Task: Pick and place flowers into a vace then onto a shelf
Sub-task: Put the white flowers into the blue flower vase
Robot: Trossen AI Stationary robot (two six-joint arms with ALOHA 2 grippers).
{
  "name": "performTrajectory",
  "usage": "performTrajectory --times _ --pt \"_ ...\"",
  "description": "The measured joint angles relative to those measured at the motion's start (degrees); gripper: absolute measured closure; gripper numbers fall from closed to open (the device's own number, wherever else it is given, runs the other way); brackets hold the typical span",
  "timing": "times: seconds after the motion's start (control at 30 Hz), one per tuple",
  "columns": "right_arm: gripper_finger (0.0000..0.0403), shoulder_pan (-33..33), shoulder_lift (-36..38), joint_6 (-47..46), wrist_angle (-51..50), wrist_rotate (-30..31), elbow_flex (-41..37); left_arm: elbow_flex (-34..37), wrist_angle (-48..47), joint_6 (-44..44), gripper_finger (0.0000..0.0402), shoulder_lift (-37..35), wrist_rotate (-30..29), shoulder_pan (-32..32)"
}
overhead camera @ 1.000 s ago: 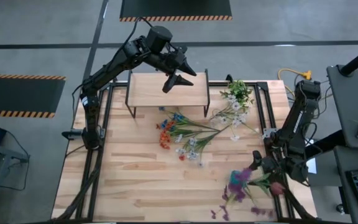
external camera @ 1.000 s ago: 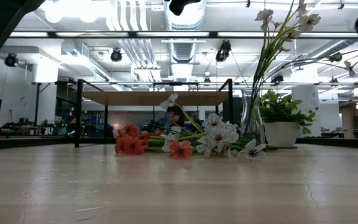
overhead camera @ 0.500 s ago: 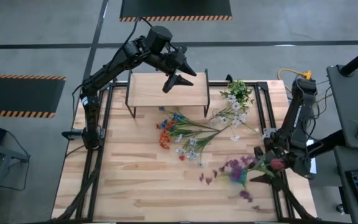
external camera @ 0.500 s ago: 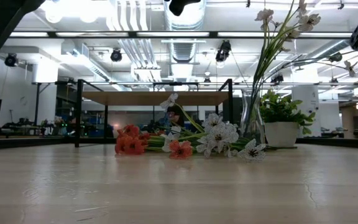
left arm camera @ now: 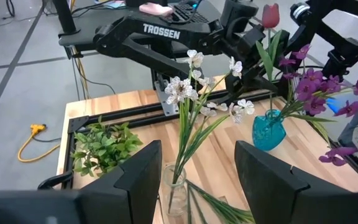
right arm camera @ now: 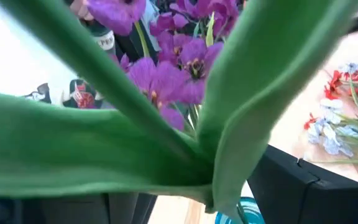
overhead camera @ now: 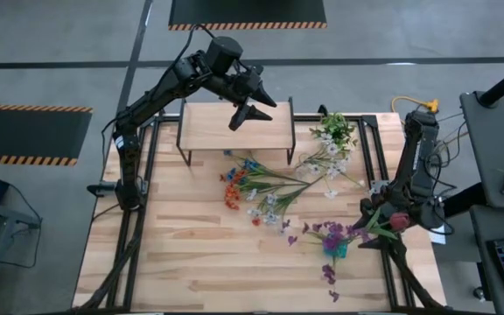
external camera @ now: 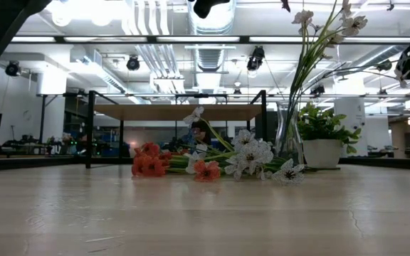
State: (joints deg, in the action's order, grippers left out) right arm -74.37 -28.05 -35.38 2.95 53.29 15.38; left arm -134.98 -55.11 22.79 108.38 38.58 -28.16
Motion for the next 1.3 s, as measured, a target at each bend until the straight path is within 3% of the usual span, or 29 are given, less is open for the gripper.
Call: performTrajectory --times 0.2,0.4,0.53,0.77,0.87,1.03,1.3 --pt "0.0156 0.1 -0.2 -8.0 -6.3 -3.2 0.3 0.0 0.0 -0.4 0.0215 0.0 0.0 0.0" --pt "0.0156 0.1 -2.9 -11.2 -16.9 -6.4 7.4 0.0 0.0 -0.9 0.0215 0.0 0.0 0.0" --pt "0.0156 0.0 -5.9 -13.5 -28.3 -9.7 14.0 0.0 0.0 -0.9 0.0215 0.0 0.0 0.0" --pt "0.0156 0.0 -11.7 -26.4 -52.3 -11.4 23.4 0.0 0.0 -0.9 0.0215 0.0 0.0 0.0" --pt "0.0156 0.0 -13.4 -28.0 -55.4 -12.2 26.0 0.0 0.0 -0.9 0.0215 0.0 0.0 0.0" --pt "0.0156 0.0 -15.5 -29.0 -56.6 -18.5 30.4 0.0 0.0 -0.9 0.0215 0.0 0.0 0.0" --pt "0.0159 0.0 -19.8 -37.3 -72.8 -24.0 40.6 0.0 0.0 -0.9 0.0215 0.0 0.0 0.0"
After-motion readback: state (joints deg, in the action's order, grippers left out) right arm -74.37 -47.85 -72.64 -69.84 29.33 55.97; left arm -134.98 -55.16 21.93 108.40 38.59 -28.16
